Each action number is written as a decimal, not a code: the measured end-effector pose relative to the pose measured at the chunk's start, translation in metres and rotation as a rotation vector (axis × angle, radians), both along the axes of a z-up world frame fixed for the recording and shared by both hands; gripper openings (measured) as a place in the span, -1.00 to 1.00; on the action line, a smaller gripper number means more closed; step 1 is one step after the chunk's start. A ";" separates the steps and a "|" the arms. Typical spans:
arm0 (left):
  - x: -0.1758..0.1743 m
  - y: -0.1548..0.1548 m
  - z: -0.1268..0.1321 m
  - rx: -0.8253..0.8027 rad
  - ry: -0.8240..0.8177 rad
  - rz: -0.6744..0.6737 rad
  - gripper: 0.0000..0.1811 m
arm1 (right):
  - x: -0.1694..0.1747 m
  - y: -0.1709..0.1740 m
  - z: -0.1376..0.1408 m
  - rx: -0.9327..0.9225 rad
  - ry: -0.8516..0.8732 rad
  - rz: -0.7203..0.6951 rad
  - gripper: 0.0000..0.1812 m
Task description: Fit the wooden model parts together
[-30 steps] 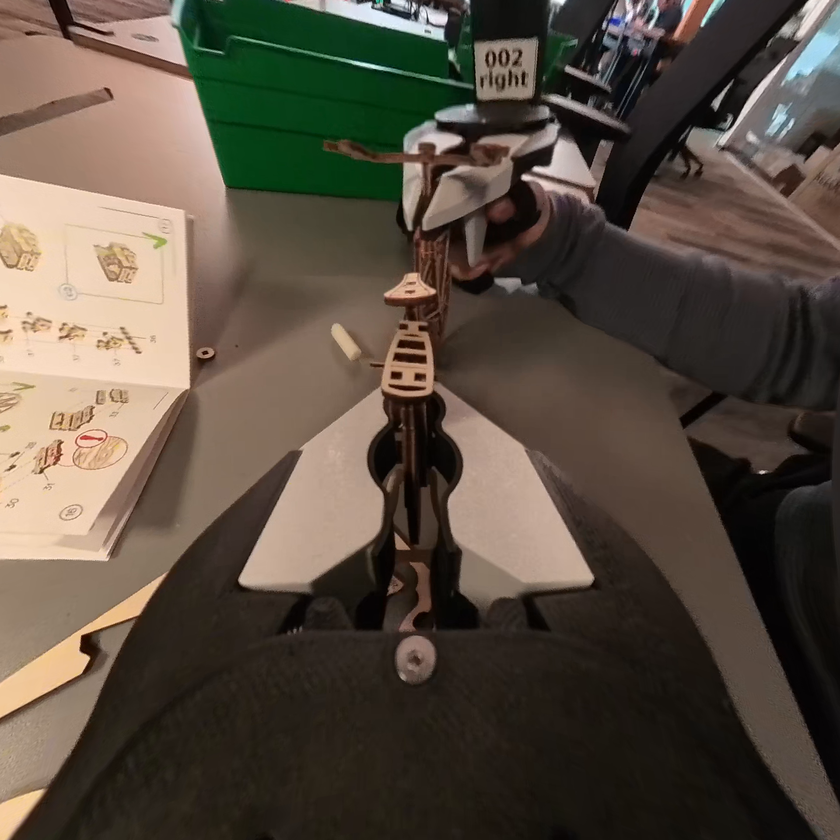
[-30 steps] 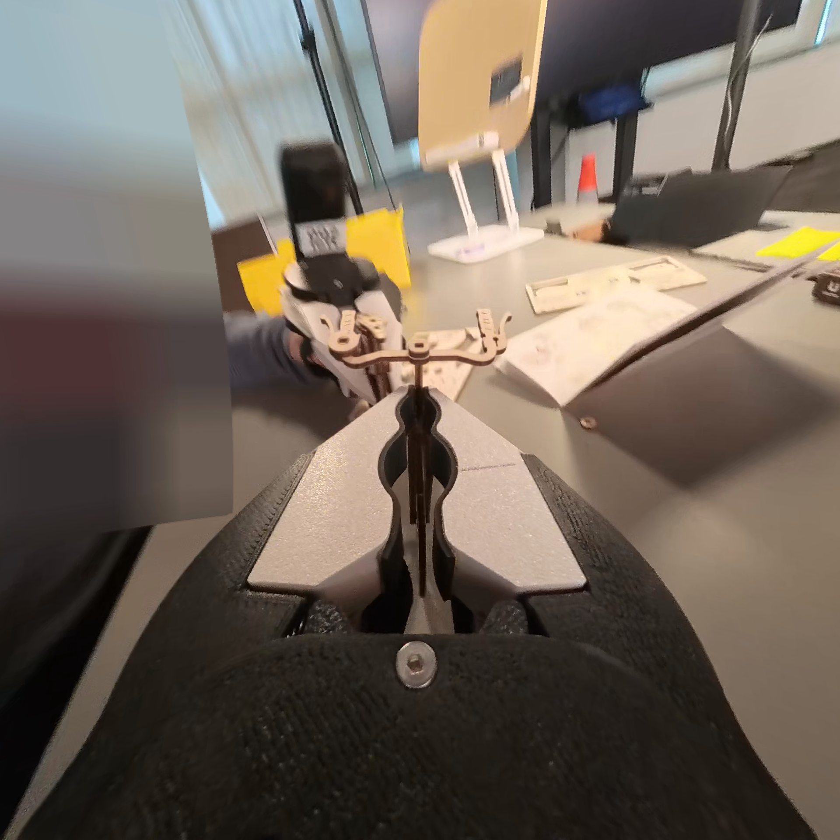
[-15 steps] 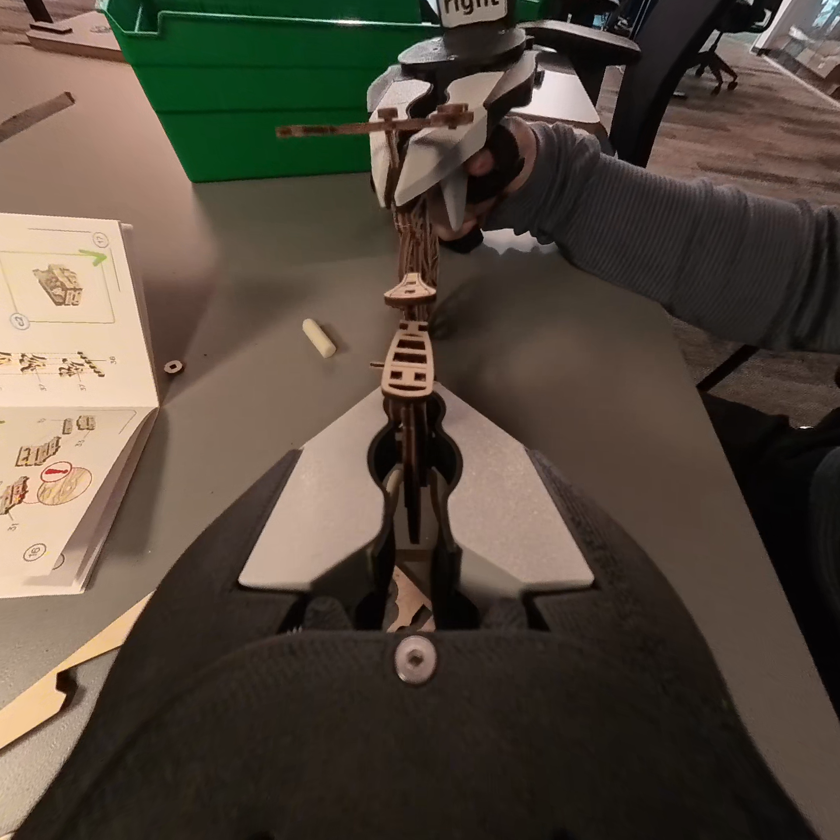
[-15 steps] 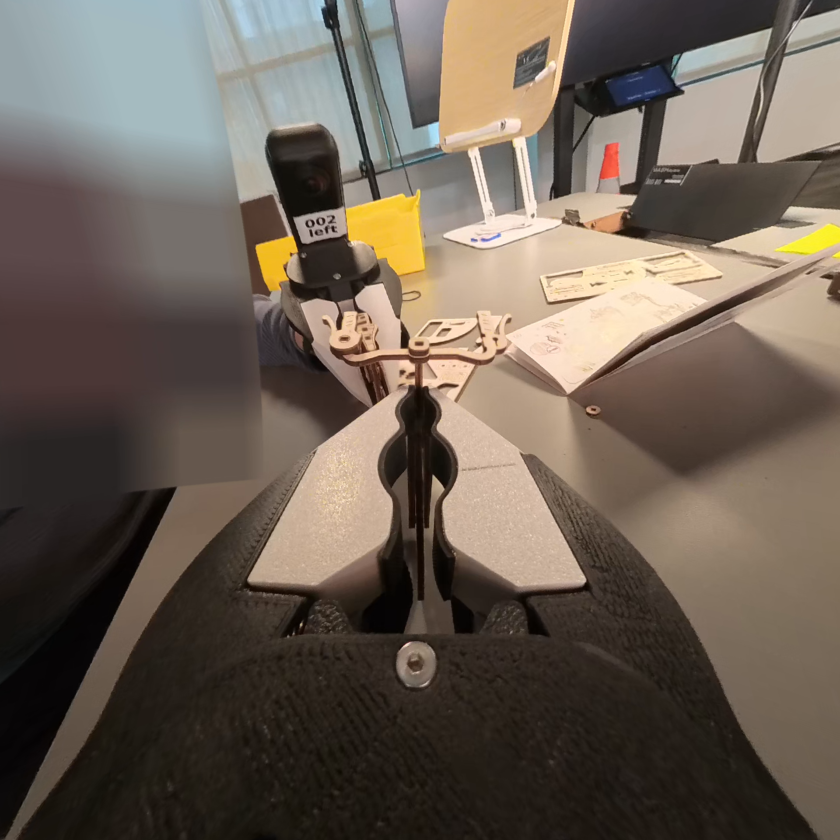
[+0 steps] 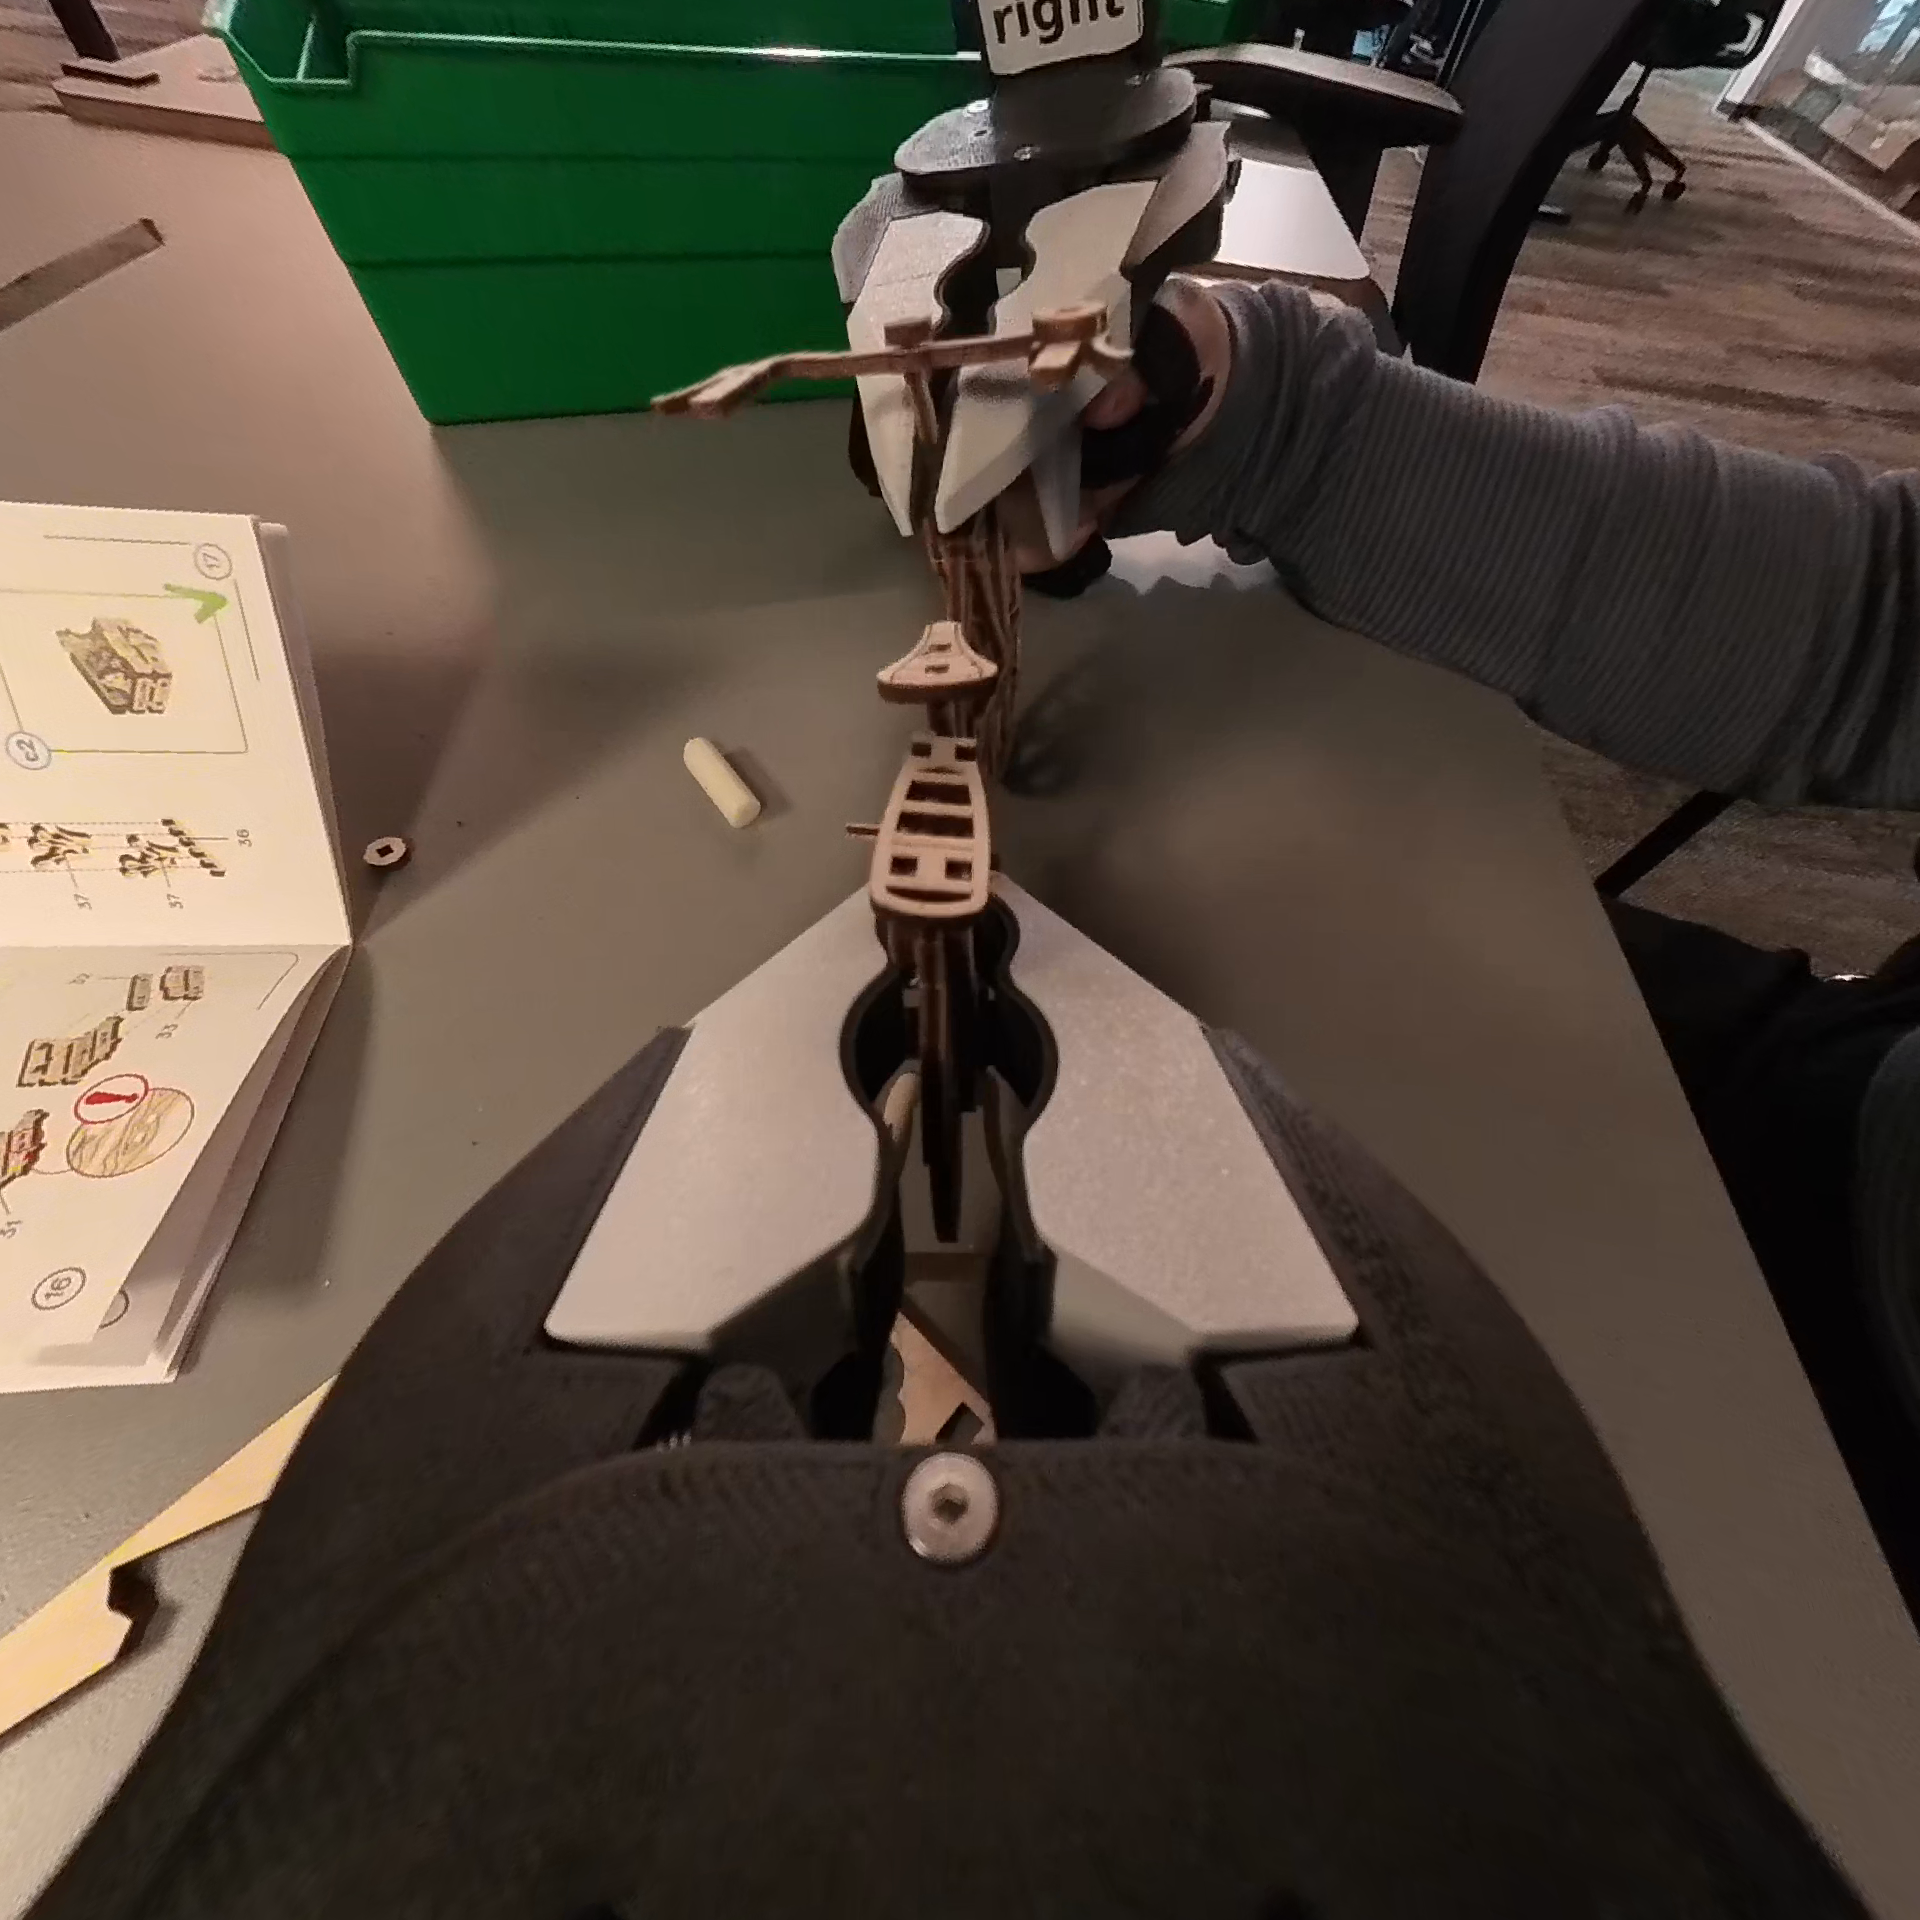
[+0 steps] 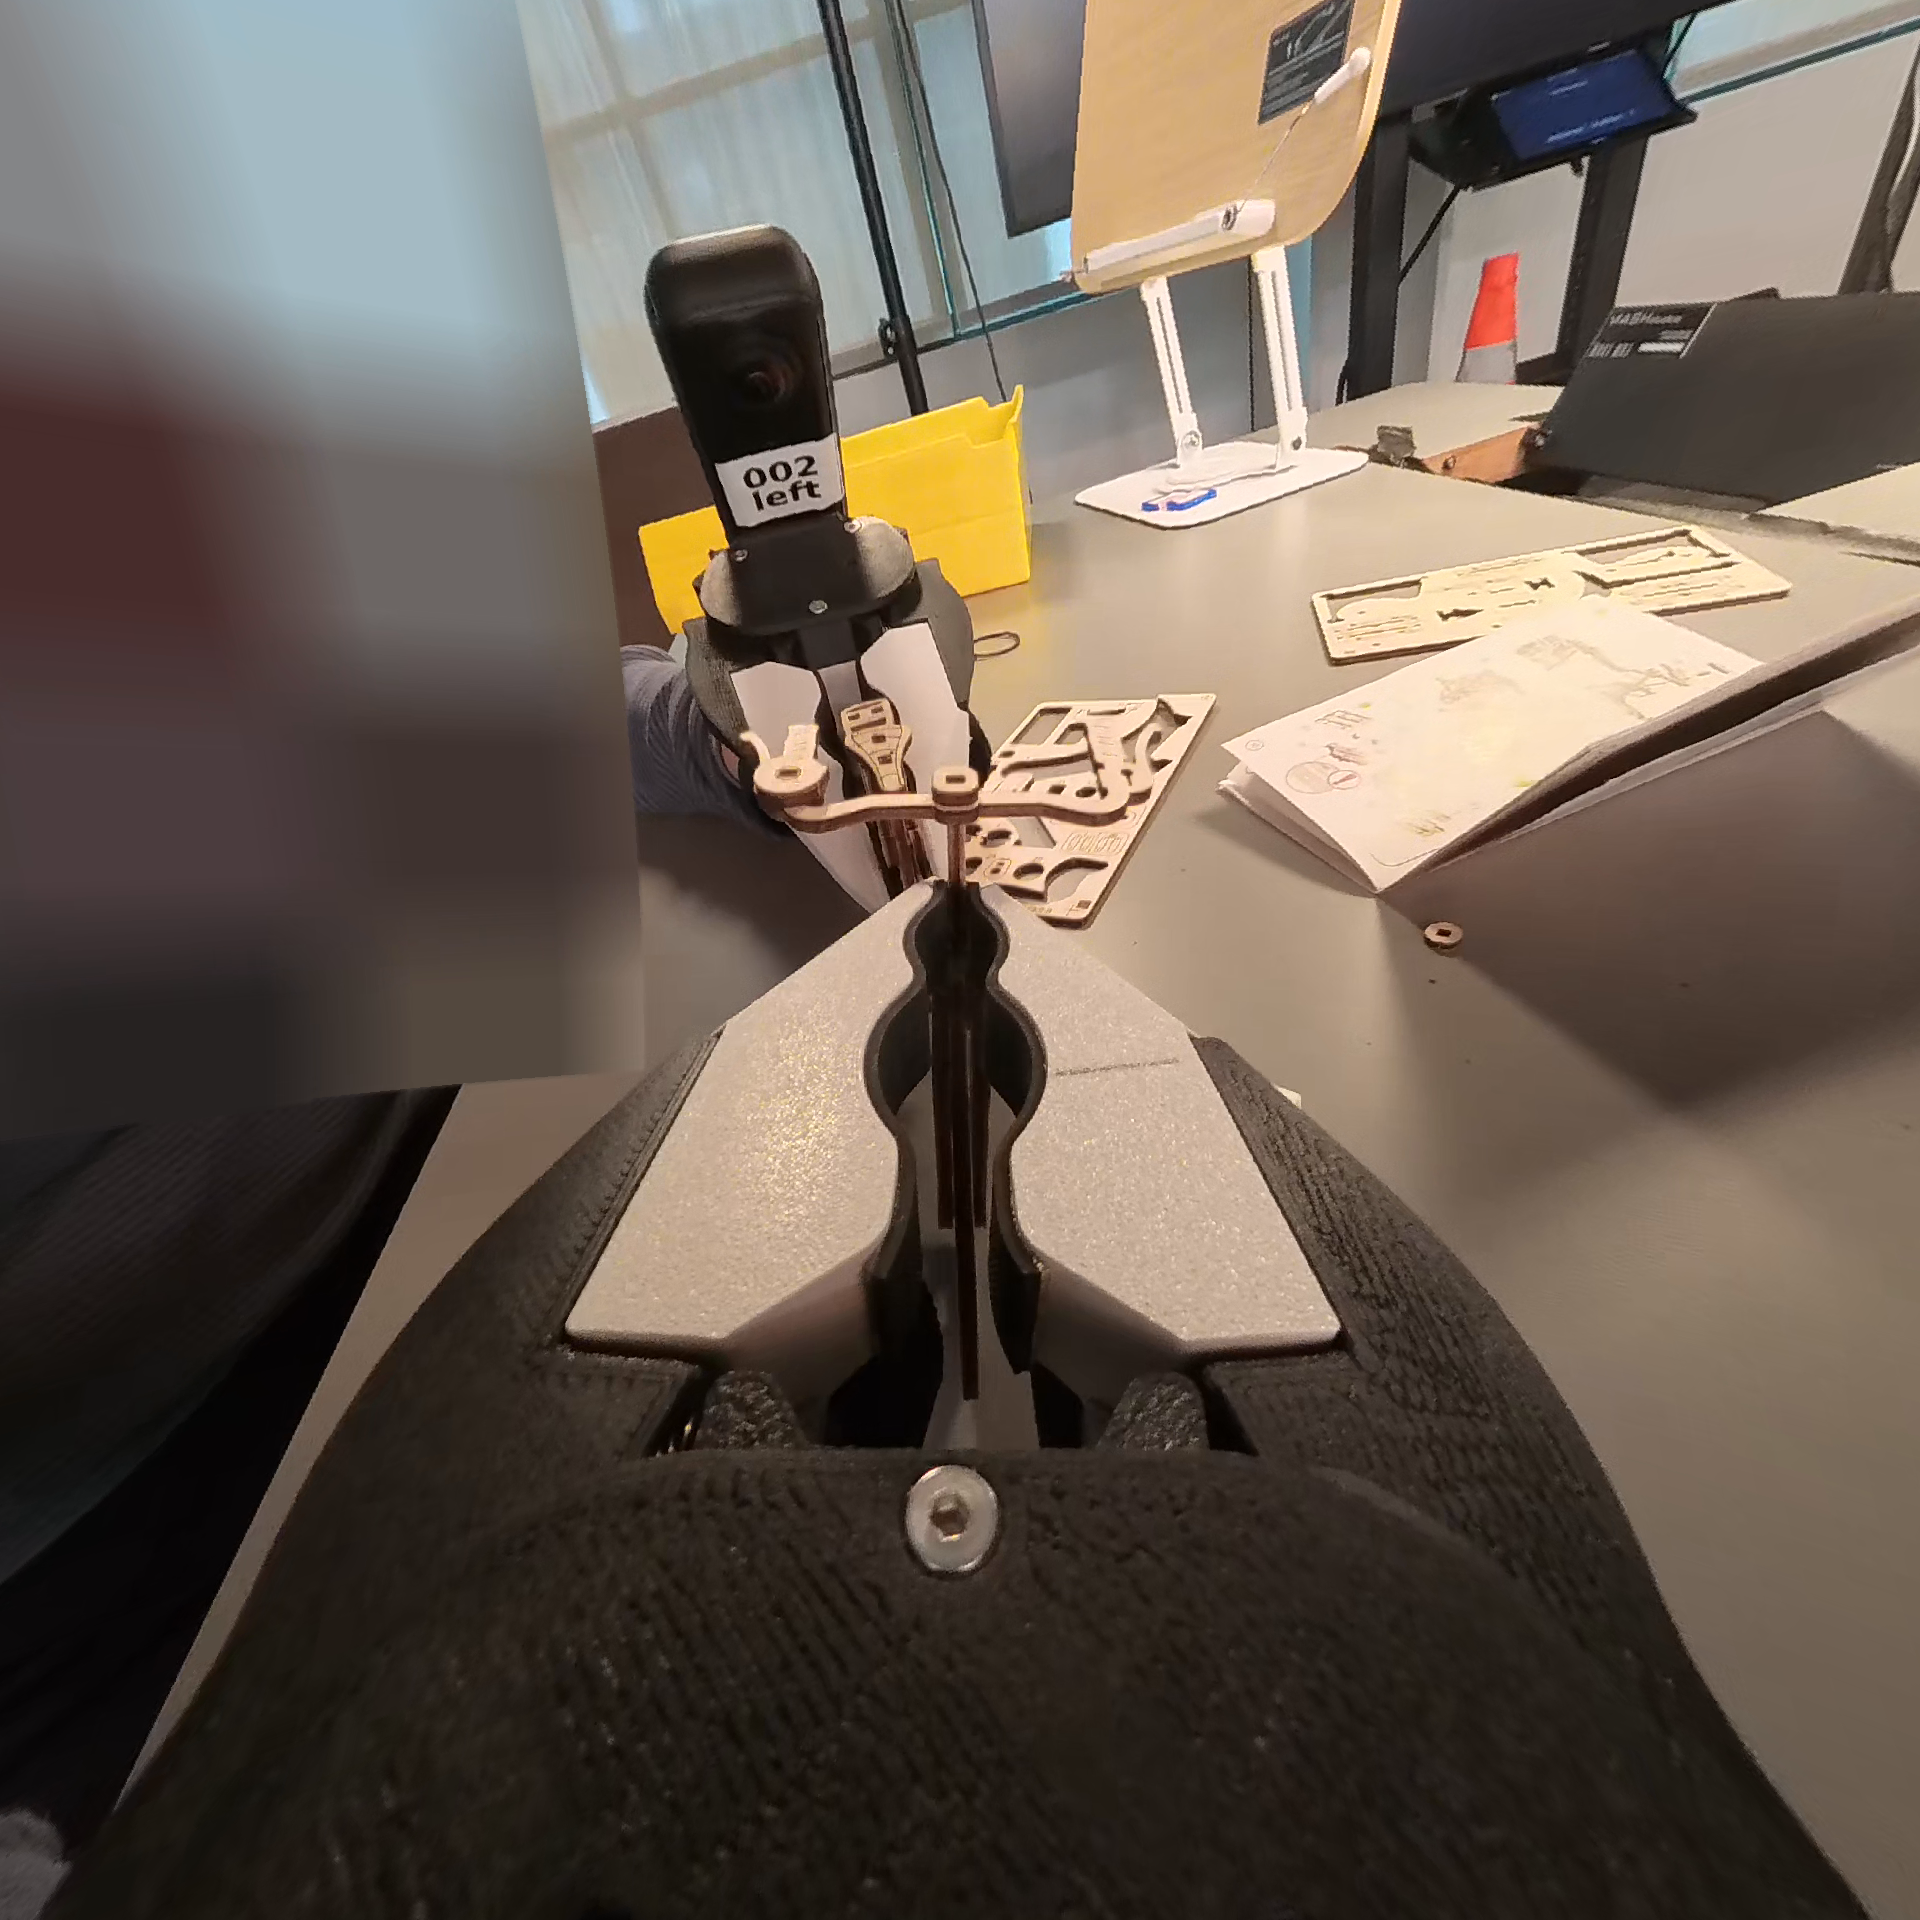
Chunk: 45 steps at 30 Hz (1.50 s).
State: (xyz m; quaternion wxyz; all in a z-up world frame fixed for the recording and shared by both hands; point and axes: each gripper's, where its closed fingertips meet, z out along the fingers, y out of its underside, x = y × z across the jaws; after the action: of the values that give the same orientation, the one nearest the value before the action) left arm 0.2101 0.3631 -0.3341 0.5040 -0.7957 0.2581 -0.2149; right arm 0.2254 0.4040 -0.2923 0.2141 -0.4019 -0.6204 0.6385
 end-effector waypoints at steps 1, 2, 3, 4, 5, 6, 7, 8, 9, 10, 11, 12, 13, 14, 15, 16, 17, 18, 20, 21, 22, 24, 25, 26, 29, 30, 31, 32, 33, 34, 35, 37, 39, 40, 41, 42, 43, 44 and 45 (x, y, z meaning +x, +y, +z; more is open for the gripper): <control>0.000 0.000 0.000 -0.001 0.003 -0.001 -0.91 | 0.000 0.000 0.000 0.002 -0.003 0.001 -1.00; 0.000 0.000 -0.001 -0.001 0.004 -0.001 -0.91 | 0.000 -0.001 -0.001 0.002 -0.005 0.002 -1.00; 0.000 0.000 -0.001 -0.001 0.004 -0.001 -0.91 | 0.000 -0.001 -0.001 0.001 -0.006 0.002 -1.00; 0.000 0.000 -0.001 -0.002 0.003 -0.002 -0.91 | 0.000 -0.001 -0.001 0.000 -0.007 0.004 -1.00; 0.000 0.000 -0.001 -0.003 0.002 -0.002 -0.91 | 0.000 -0.001 -0.001 -0.002 -0.007 0.004 -1.00; 0.000 0.000 -0.001 -0.003 0.002 -0.002 -0.91 | 0.000 -0.001 -0.001 -0.002 -0.008 0.005 -1.00; 0.000 0.000 -0.001 -0.004 0.003 -0.003 -0.91 | 0.000 -0.001 -0.001 -0.002 -0.008 0.006 -1.00; 0.000 0.000 -0.001 -0.005 0.004 -0.003 -0.91 | 0.000 -0.002 -0.001 -0.001 -0.009 0.007 -1.00; 0.000 0.000 -0.002 -0.007 0.007 -0.004 -0.91 | 0.000 -0.002 -0.001 -0.001 -0.012 0.009 -1.00; 0.000 0.000 -0.002 -0.008 0.011 -0.004 -0.91 | 0.000 -0.002 -0.002 -0.001 -0.014 0.011 -1.00; 0.001 0.000 -0.003 -0.007 0.016 -0.005 -0.91 | 0.000 -0.003 -0.002 -0.002 -0.017 0.014 -1.00; 0.001 0.000 -0.003 -0.006 0.021 -0.005 -0.91 | 0.000 -0.003 -0.002 -0.004 -0.018 0.016 -1.00; 0.001 0.000 -0.003 -0.005 0.026 -0.006 -0.91 | 0.000 -0.003 -0.002 -0.005 -0.018 0.016 -0.99; 0.001 0.000 -0.004 -0.005 0.031 -0.007 -0.91 | 0.000 -0.003 -0.002 -0.006 -0.019 0.015 -0.98; 0.002 0.000 -0.004 -0.006 0.036 -0.009 -0.91 | 0.000 -0.003 -0.002 -0.009 -0.020 0.016 -0.97; 0.002 0.000 -0.005 -0.006 0.040 -0.010 -0.91 | 0.001 -0.003 -0.002 -0.012 -0.022 0.018 -0.97; 0.002 0.000 -0.005 -0.006 0.042 -0.010 -0.91 | 0.001 -0.003 -0.002 -0.014 -0.025 0.019 -0.96; 0.002 0.000 -0.005 -0.005 0.044 -0.010 -0.91 | 0.000 -0.003 -0.002 -0.015 -0.028 0.019 -0.95; 0.002 0.000 -0.005 -0.007 0.043 -0.011 -0.91 | 0.000 -0.003 -0.003 -0.018 -0.032 0.019 -0.93; 0.002 0.000 -0.005 -0.007 0.043 -0.011 -0.91 | 0.000 -0.003 -0.003 -0.020 -0.035 0.019 -0.92; 0.002 0.000 -0.005 -0.008 0.042 -0.010 -0.91 | 0.000 -0.002 -0.003 -0.021 -0.037 0.018 -0.90; 0.002 0.000 -0.005 -0.008 0.041 -0.010 -0.91 | 0.001 -0.002 -0.004 -0.018 -0.047 0.017 -0.87; 0.002 0.000 -0.005 -0.009 0.041 -0.010 -0.91 | 0.001 -0.001 -0.005 -0.015 -0.054 0.014 -0.86; 0.002 0.000 -0.005 -0.010 0.042 -0.010 -0.91 | 0.002 0.000 -0.006 -0.012 -0.062 0.009 -0.85; 0.002 0.000 -0.006 -0.011 0.044 -0.011 -0.91 | 0.003 0.003 -0.008 -0.018 -0.080 0.003 -0.83; 0.002 0.000 -0.006 -0.013 0.044 -0.012 -0.91 | 0.004 0.004 -0.009 -0.020 -0.087 0.000 -0.81; 0.002 0.000 -0.006 -0.015 0.044 -0.013 -0.91 | 0.004 0.004 -0.010 -0.022 -0.096 0.000 -0.81; 0.002 0.000 -0.006 -0.016 0.044 -0.013 -0.91 | 0.004 0.005 -0.011 -0.025 -0.104 0.002 -0.80; 0.002 0.000 -0.007 -0.018 0.043 -0.013 -0.91 | 0.005 0.006 -0.012 -0.028 -0.113 0.002 -0.80; 0.002 0.000 -0.007 -0.019 0.042 -0.014 -0.91 | 0.006 0.008 -0.013 -0.030 -0.122 -0.001 -0.79; 0.002 0.000 -0.006 -0.020 0.038 -0.013 -0.91 | 0.007 0.011 -0.014 -0.031 -0.132 -0.015 -0.77; 0.000 0.000 -0.005 -0.021 0.022 -0.006 -0.91 | 0.008 0.023 -0.019 0.000 -0.175 -0.081 -0.73; -0.002 -0.001 -0.004 -0.033 -0.001 0.004 -0.91 | 0.013 0.033 -0.032 0.102 -0.242 -0.139 -0.73; -0.003 -0.002 -0.003 -0.040 -0.017 0.004 -0.91 | 0.016 0.034 -0.039 0.147 -0.282 -0.144 -0.72; -0.003 -0.004 -0.003 -0.047 -0.033 -0.001 -0.91 | 0.020 0.034 -0.045 0.172 -0.324 -0.129 -0.71; -0.003 -0.005 -0.002 -0.055 -0.047 -0.007 -0.91 | 0.023 0.032 -0.050 0.173 -0.364 -0.098 -0.70; -0.002 -0.006 -0.002 -0.063 -0.060 -0.017 -0.91 | 0.026 0.030 -0.053 0.155 -0.403 -0.060 -0.68; -0.001 -0.007 -0.002 -0.071 -0.070 -0.027 -0.91 | 0.029 0.028 -0.056 0.125 -0.441 -0.020 -0.67; 0.000 -0.008 -0.002 -0.077 -0.077 -0.037 -0.91 | 0.030 0.027 -0.059 0.095 -0.480 0.012 -0.65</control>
State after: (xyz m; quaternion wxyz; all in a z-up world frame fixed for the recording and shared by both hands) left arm 0.2097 0.3554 -0.3357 0.4785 -0.8008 0.2445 -0.2645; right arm 0.2553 0.4315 -0.3513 0.0754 -0.5278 -0.6854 0.4959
